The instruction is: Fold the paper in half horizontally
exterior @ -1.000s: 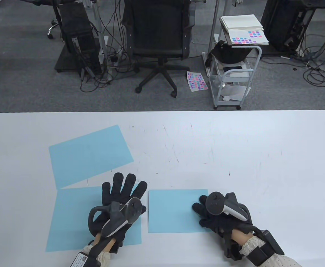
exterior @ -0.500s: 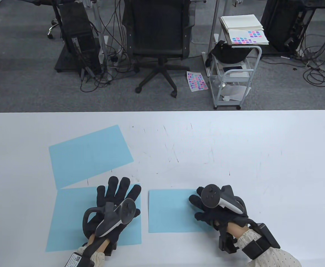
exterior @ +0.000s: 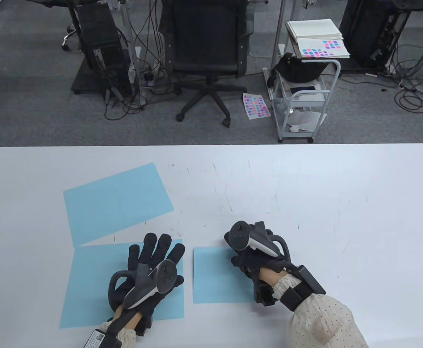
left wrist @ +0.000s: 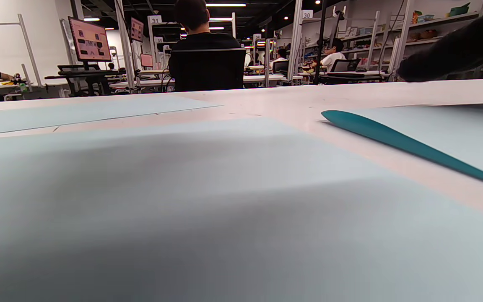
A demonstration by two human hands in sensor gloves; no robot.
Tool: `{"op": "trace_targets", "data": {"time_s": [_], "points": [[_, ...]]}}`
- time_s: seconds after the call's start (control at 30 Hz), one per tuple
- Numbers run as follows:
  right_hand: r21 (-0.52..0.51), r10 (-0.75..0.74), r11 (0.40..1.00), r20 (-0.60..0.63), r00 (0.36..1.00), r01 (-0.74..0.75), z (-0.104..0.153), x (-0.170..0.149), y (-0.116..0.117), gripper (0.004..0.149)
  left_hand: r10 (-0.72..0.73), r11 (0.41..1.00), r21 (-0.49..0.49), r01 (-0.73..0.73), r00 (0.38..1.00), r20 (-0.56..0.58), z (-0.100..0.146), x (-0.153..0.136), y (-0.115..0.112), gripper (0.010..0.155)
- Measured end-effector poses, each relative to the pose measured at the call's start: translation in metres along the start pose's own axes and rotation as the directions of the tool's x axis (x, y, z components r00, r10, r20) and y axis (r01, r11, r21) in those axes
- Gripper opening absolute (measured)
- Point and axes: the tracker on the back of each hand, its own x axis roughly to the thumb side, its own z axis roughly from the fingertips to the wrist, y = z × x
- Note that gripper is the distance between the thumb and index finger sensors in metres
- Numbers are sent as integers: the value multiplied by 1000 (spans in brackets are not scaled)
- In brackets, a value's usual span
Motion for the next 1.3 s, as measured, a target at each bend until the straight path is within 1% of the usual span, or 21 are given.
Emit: {"op": "trace_targets", "data": {"time_s": [0.2,0.23,0.27,0.43,0.6,0.77,0.97,1.13,1.2,1.3], "points": [[61,75,995,-32,997,-73,-11,7,7,75,16,1000,6,-16,1000,-8,0,-4,2,79],[71,64,996,-29,998,-62,-12,8,6,74,17,1000,7,-17,1000,-9,0,-5,2,80],[68,59,996,-33,998,-57,-12,8,6,74,19,1000,10,-19,1000,-11,0,-6,3,80],[11,134,991,-30,990,-134,-14,13,0,73,22,1000,12,-22,1000,-18,-1,-9,3,80],[39,187,982,-37,982,-186,-18,19,-4,75,31,1000,4,-31,999,-24,-2,-10,3,81],[103,157,983,-29,987,-153,-26,18,-5,76,26,1000,4,-25,999,-22,-2,-10,3,81],[100,125,988,-42,991,-121,-29,12,-6,75,22,1000,-3,-22,1000,-21,-2,-11,4,80],[65,102,993,-80,992,-97,-27,5,-7,59,24,1000,-6,-24,999,-24,-2,-12,4,80],[77,86,994,-94,992,-79,-27,2,-7,56,28,1000,-6,-28,999,-27,-2,-12,4,80],[70,66,996,-107,992,-59,-25,-3,-9,53,27,1000,-3,-27,999,-27,-2,-12,4,80]]}}
